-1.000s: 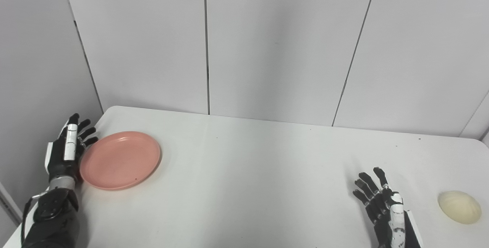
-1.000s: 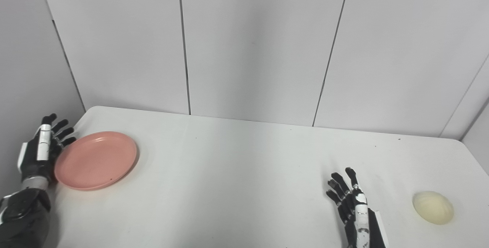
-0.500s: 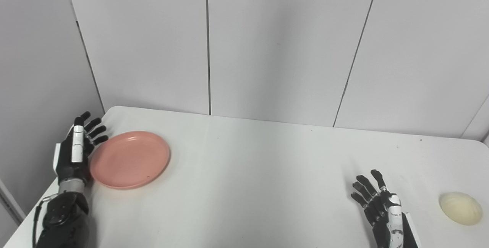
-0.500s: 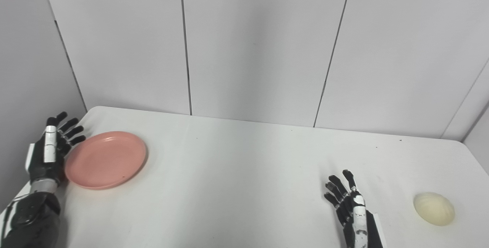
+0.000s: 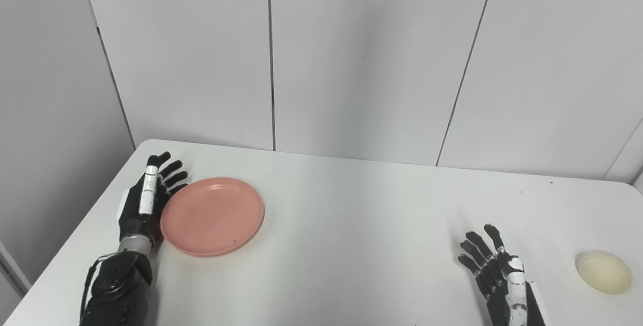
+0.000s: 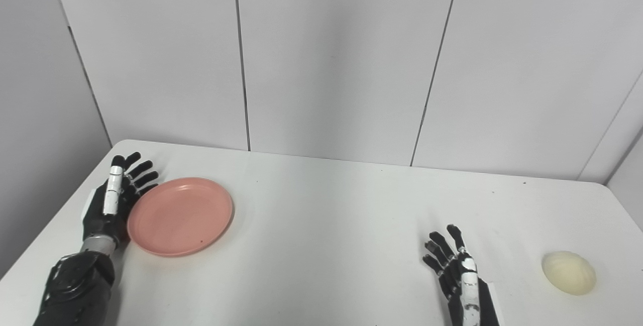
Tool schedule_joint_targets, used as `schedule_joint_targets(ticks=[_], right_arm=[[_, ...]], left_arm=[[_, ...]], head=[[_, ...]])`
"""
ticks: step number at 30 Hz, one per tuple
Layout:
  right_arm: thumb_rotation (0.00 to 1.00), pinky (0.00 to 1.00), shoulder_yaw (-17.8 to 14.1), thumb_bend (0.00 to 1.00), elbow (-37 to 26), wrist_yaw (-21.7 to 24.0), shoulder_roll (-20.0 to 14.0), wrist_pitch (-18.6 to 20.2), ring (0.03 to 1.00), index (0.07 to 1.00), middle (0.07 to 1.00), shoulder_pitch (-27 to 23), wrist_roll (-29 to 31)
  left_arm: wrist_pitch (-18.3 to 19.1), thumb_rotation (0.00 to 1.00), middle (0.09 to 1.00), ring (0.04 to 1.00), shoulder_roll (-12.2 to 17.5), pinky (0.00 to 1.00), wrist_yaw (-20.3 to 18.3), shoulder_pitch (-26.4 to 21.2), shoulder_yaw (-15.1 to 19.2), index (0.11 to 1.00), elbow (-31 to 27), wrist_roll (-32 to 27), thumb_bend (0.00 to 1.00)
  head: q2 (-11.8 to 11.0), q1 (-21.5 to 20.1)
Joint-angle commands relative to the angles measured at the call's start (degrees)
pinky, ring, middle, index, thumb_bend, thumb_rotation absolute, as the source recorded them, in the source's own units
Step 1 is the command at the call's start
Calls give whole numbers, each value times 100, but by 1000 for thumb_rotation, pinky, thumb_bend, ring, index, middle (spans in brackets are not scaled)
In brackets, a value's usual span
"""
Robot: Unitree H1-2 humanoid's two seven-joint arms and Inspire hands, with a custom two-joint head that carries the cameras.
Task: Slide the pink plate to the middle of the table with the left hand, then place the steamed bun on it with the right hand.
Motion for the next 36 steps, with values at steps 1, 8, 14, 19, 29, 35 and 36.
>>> schedule_joint_targets(ticks=[1,8,14,19,29,35,36], right_arm=[[1000,855,57,678,121,0,92,63,868,947,875,216,-6],[1000,856,60,677,92,29,93,112,869,952,872,224,5],[1000,847,82,690,83,16,115,102,864,951,873,219,-37],[1000,843,100,692,73,5,157,118,856,949,867,202,-21],[1000,814,169,701,-3,-84,253,142,833,934,843,199,-134],[1000,816,214,692,-5,-87,294,148,831,935,847,183,-143],[1000,816,217,693,-6,-85,304,146,831,931,847,181,-136]], left_arm=[[27,868,797,745,-17,657,-4,-242,-83,840,-187,90,753],[3,858,779,734,-171,629,-44,-313,-243,815,-99,168,789],[10,871,787,732,-394,637,-61,-352,-442,790,-147,269,774],[105,896,787,747,-618,657,-38,-343,-718,796,-209,478,749],[221,963,833,792,-1055,733,305,-367,-988,834,-272,916,697],[388,975,833,801,-1244,787,265,-293,-1087,856,-413,920,688],[395,971,829,801,-1269,784,258,-281,-1106,852,-422,920,686]], head=[[8,7],[30,-31],[35,-39],[35,-82],[71,-193],[77,-300],[77,-300]])
